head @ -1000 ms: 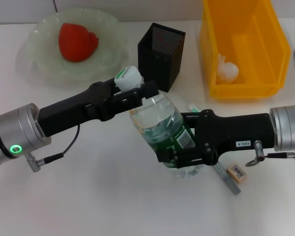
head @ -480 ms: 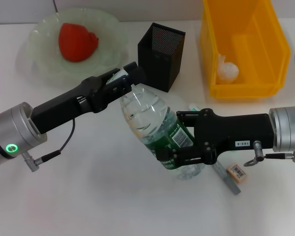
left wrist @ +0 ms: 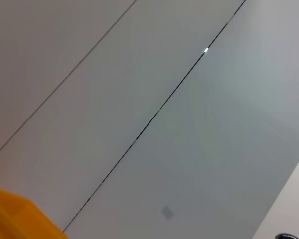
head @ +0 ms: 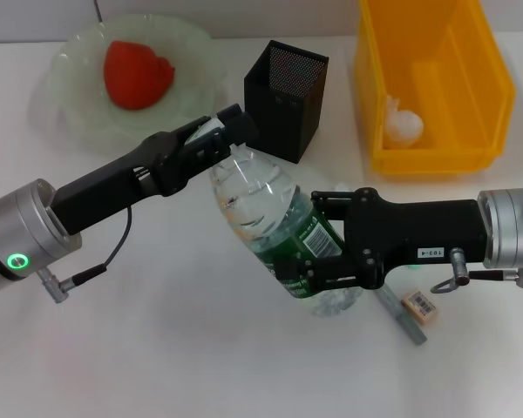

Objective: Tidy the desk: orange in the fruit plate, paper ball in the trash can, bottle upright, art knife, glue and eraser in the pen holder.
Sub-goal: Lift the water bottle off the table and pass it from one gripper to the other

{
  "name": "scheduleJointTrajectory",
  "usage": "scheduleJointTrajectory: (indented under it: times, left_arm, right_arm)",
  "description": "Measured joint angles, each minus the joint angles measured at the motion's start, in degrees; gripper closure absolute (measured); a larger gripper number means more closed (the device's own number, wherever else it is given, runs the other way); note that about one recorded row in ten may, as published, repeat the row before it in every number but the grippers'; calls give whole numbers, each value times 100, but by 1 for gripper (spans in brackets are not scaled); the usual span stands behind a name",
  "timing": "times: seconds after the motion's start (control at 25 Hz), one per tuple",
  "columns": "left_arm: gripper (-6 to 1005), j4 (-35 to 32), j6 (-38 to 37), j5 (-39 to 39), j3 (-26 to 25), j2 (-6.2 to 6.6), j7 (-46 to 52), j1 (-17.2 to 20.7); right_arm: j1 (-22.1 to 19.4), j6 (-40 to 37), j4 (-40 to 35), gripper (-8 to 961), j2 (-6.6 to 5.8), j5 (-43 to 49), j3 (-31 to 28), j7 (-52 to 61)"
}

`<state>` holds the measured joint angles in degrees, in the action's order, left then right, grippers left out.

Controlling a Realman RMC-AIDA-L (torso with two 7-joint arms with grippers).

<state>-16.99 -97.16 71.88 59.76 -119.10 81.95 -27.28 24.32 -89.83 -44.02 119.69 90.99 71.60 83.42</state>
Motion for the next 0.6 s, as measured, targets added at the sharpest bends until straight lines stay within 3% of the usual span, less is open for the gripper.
scheduleJointTrajectory:
  times: [0.48, 0.6]
  left_arm:
    - [551, 81, -269, -134, 27, 2, -44, 30]
    - [412, 82, -277, -135, 1, 1, -62, 46]
  right_arm:
    - [-7, 2, 16, 185, -5, -204, -38, -81]
    - [-7, 4, 18, 185, -6, -232, -36, -81]
